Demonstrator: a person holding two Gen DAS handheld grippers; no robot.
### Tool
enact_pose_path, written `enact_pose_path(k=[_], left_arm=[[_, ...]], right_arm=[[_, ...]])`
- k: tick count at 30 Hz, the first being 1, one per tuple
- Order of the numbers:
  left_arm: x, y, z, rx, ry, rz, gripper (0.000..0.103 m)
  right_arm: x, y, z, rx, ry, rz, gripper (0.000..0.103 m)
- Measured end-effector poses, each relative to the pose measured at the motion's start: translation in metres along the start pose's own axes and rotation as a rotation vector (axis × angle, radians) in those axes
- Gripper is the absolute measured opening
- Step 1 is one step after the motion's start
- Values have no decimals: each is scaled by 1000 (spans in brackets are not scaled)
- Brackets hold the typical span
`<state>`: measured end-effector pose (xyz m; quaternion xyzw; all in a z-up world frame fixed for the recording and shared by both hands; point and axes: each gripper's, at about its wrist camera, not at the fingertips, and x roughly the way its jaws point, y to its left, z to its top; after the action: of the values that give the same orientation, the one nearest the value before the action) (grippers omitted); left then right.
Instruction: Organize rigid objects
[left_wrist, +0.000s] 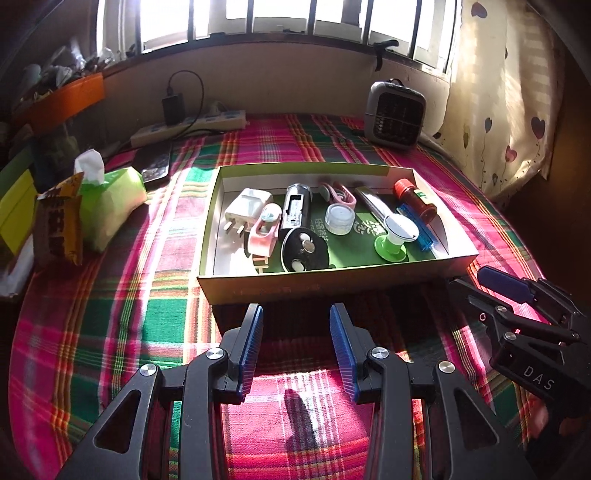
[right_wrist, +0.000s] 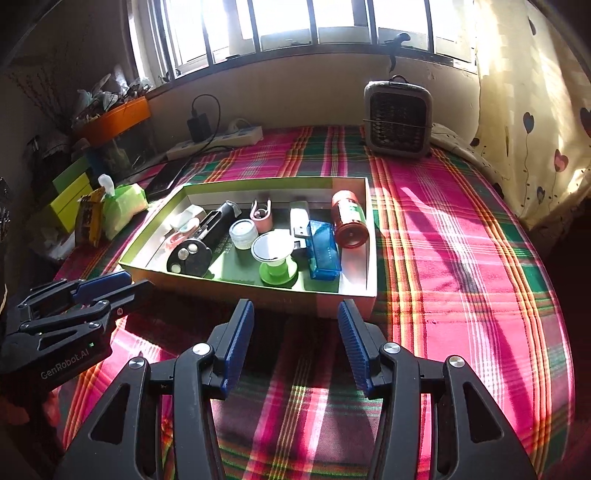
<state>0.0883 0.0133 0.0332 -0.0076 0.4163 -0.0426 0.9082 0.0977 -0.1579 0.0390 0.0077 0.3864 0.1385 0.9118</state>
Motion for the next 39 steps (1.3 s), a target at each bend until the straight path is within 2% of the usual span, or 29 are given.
enact_pose_path(k=[13, 20, 32, 34, 39], left_arm=[[4, 1, -29, -25, 60, 19, 37], [2, -4, -33, -20, 43, 43, 39], [4, -16, -35, -12, 22, 107, 47], [5, -17, -35, -10, 22, 112, 48], [5, -18, -36, -11, 22, 111, 48]], right_arm=[[5, 1, -24, -3, 73, -44, 53], [8, -3, -33, 15, 105, -75, 53], [6, 1, -38, -19, 104, -128, 54], [6, 0, -38, -17, 104, -132, 56], [7, -3, -37, -2, 110, -146, 68]])
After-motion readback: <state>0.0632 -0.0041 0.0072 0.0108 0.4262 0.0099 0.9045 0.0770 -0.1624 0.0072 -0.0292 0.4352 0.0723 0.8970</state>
